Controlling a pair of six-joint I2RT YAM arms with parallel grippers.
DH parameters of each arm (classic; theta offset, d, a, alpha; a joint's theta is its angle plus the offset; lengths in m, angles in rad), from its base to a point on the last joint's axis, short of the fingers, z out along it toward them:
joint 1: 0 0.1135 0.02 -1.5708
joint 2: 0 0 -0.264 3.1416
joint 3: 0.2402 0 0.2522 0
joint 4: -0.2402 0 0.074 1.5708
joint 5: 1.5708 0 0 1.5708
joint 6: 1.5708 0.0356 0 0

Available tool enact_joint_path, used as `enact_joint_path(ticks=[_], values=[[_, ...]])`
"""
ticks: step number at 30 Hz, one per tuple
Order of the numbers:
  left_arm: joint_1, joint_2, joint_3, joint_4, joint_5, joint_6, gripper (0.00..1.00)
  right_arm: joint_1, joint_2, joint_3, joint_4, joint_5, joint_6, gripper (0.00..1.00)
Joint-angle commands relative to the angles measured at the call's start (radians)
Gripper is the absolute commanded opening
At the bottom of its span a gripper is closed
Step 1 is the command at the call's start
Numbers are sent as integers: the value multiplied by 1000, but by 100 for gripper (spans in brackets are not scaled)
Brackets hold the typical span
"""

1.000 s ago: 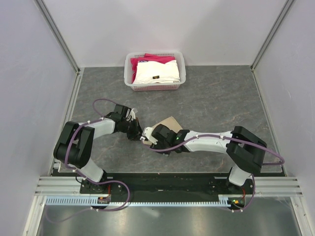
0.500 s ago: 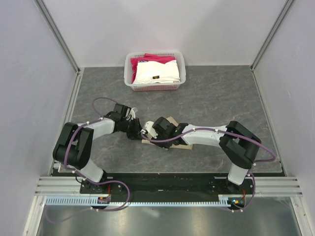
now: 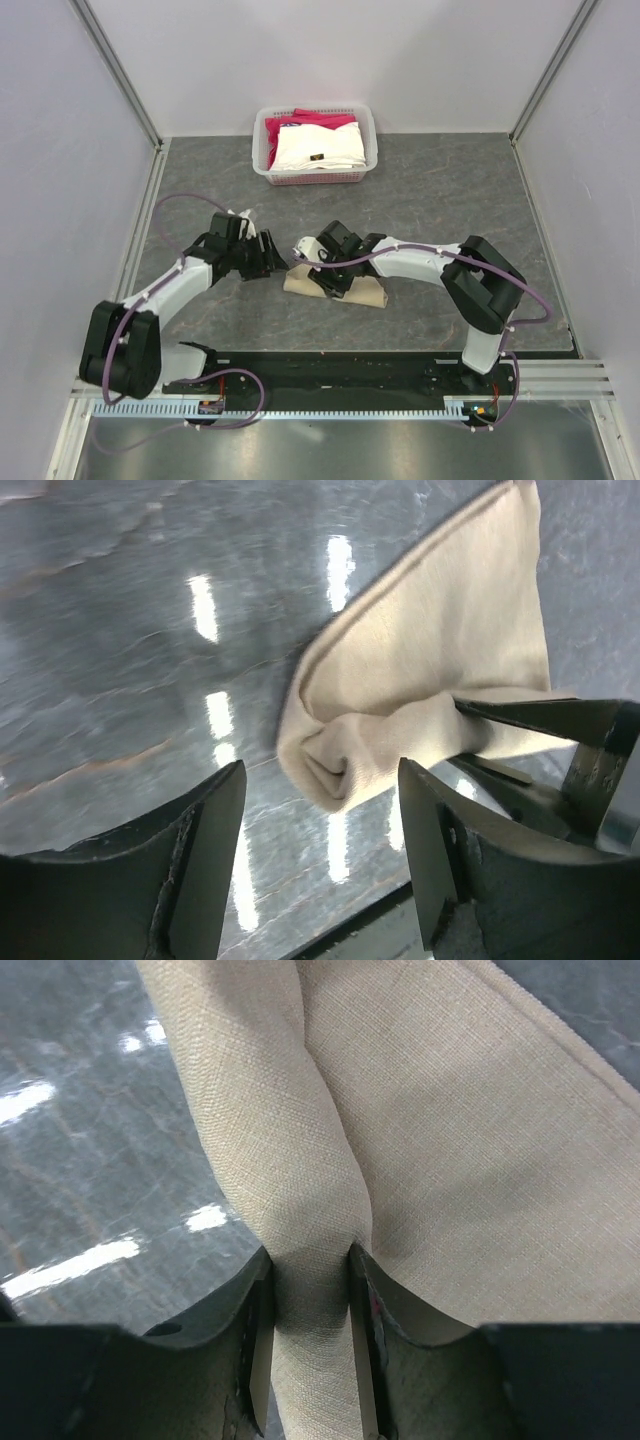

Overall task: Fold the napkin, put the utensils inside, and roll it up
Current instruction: Roll the napkin with the utensil

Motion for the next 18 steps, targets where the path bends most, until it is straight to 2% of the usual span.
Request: enact_joint_path(ticks=[1,6,11,18], values=[[12,-124,-74,38,-94,-2,70,-17,49,34,-148,-235,15,31],[10,-262,-198,184,28,-40,71,-59,94,114,-237,-373,3,29],[4,-270,-279,288,142,-65,71,-100,176,170,-307,-510,-15,28],[-4,-261,-333,369,162,-79,68,-146,261,195,-312,-605,-27,28]])
